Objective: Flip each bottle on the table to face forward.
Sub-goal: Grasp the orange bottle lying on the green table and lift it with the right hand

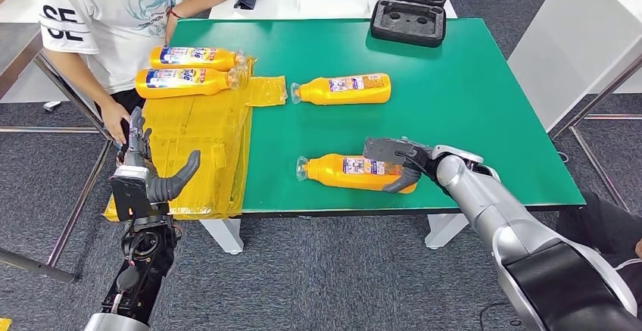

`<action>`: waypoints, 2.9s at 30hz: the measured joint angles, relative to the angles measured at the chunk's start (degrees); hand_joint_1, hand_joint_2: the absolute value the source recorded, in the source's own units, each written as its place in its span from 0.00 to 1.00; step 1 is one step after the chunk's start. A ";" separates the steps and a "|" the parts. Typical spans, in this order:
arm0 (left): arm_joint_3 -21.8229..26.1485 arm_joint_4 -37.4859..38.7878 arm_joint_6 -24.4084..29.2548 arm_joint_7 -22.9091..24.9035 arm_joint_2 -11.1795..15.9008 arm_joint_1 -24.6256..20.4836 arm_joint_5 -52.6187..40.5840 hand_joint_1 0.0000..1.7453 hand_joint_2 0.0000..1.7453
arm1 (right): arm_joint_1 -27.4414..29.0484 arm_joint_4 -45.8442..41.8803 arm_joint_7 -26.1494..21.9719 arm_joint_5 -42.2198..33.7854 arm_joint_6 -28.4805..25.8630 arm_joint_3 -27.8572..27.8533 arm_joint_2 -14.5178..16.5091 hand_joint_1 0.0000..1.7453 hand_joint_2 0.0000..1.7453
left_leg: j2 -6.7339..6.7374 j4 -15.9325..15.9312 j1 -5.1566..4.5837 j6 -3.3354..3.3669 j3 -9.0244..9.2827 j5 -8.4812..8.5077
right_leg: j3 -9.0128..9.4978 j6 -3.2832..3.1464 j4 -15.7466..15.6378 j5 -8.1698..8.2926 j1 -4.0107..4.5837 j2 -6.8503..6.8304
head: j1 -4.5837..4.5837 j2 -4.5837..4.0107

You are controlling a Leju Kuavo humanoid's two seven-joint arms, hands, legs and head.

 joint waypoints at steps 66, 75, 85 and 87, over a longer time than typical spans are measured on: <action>-1.07 4.30 -1.10 -0.52 -0.66 -0.49 1.49 0.00 1.00 | 1.02 5.03 4.84 0.70 -0.72 3.36 -1.33 0.74 1.00 | 0.03 0.01 0.00 0.00 0.02 0.00 | -0.01 0.00 -0.01 0.00 0.00 0.01 | -0.01 0.00; -1.07 5.20 -0.96 -0.51 -0.97 -0.47 1.67 0.00 1.00 | 1.05 5.33 5.49 0.62 -2.18 3.35 -1.41 0.85 1.00 | 0.03 0.01 0.00 0.00 0.04 0.00 | 0.00 0.00 -0.02 0.00 0.00 0.01 | 0.00 0.00; -1.07 5.97 -0.77 -0.72 -1.05 -0.08 1.58 0.00 1.00 | 1.42 5.49 3.65 -0.31 -5.38 3.03 -1.10 0.98 1.00 | 0.05 0.01 0.00 0.00 0.03 0.00 | 0.00 0.00 -0.01 0.00 0.00 0.02 | -0.01 0.00; -1.07 5.97 -0.76 -0.72 -1.05 0.09 1.54 0.00 1.00 | 1.52 5.49 3.44 -0.40 -5.68 2.96 -0.93 0.98 1.00 | 0.06 0.01 0.00 0.00 0.03 -0.01 | 0.00 0.00 -0.01 0.00 0.00 0.03 | 0.00 0.00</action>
